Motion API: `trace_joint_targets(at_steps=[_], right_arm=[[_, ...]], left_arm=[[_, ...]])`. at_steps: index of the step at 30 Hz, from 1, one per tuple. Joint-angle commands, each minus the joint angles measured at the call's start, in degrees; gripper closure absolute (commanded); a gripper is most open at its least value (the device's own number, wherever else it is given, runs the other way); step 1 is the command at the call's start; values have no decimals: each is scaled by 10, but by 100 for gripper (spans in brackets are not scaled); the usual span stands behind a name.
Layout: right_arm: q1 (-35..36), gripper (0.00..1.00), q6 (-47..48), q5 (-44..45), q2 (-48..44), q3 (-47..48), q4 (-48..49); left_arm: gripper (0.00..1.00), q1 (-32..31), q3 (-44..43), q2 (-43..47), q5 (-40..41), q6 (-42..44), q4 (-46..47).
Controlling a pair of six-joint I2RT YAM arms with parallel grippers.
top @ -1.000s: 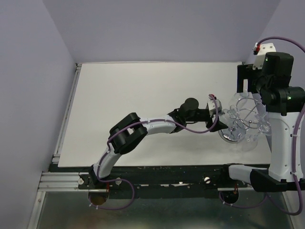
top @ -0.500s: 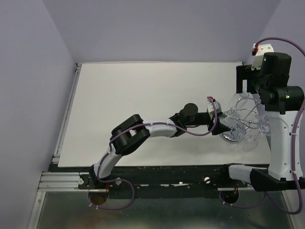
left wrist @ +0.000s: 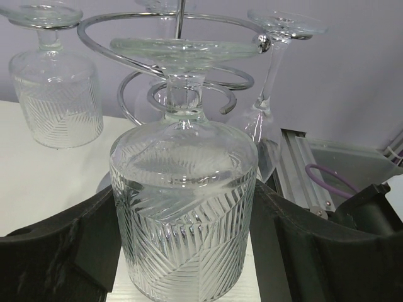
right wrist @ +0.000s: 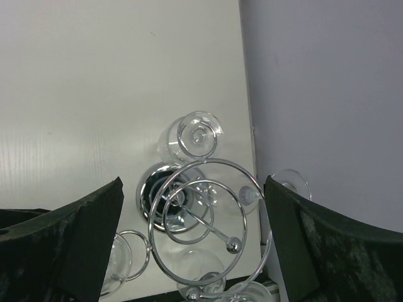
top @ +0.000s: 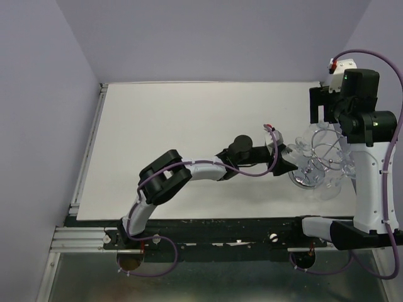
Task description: Take the wine glass off the wine glass rack
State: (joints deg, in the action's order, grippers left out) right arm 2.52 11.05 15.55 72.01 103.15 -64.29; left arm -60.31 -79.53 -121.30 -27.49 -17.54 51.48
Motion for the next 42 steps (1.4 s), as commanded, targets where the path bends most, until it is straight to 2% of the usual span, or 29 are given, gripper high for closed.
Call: trace_joint_targets(at_steps=[1, 7, 10, 14, 17, 18, 22, 26, 28, 32, 37, 39, 42], right_arm=[[-2, 0, 11, 8, -2, -6, 10], [-2, 0, 27, 4, 0, -5, 37], [-2, 0, 44, -28, -2, -16, 72], [-2, 0, 77, -103, 3, -21, 147], [-2, 6, 84, -152, 7, -25, 216], [1, 8, 90, -192, 2, -35, 247], [70, 10, 156, -219, -18, -106, 371], [150, 12, 201, -212, -49, -203, 487], [173, 14, 209, -226, -62, -247, 519], [215, 23, 189, -219, -72, -288, 535], [286, 26, 200, -185, -75, -313, 547], [302, 25, 198, -191, -60, -295, 523], [320, 25, 175, -190, -30, -260, 481]], left_arm=[[100, 8, 13, 55, -6, -4, 62], [100, 54, 89, 126, -12, 7, 16], [100, 97, 139, 187, -37, 23, -43], [100, 170, 184, 285, -77, 33, -173], [100, 228, 194, 337, -78, 47, -306], [100, 248, 192, 351, -81, 47, -343], [100, 278, 187, 406, -57, 96, -485], [100, 282, 197, 450, -55, 138, -531], [100, 298, 193, 451, -54, 130, -537], [100, 357, 134, 412, -58, 16, -565], [100, 443, 151, 387, -162, -198, -435], [100, 466, 147, 352, -218, -280, -389], [100, 494, 155, 317, -259, -379, -324]])
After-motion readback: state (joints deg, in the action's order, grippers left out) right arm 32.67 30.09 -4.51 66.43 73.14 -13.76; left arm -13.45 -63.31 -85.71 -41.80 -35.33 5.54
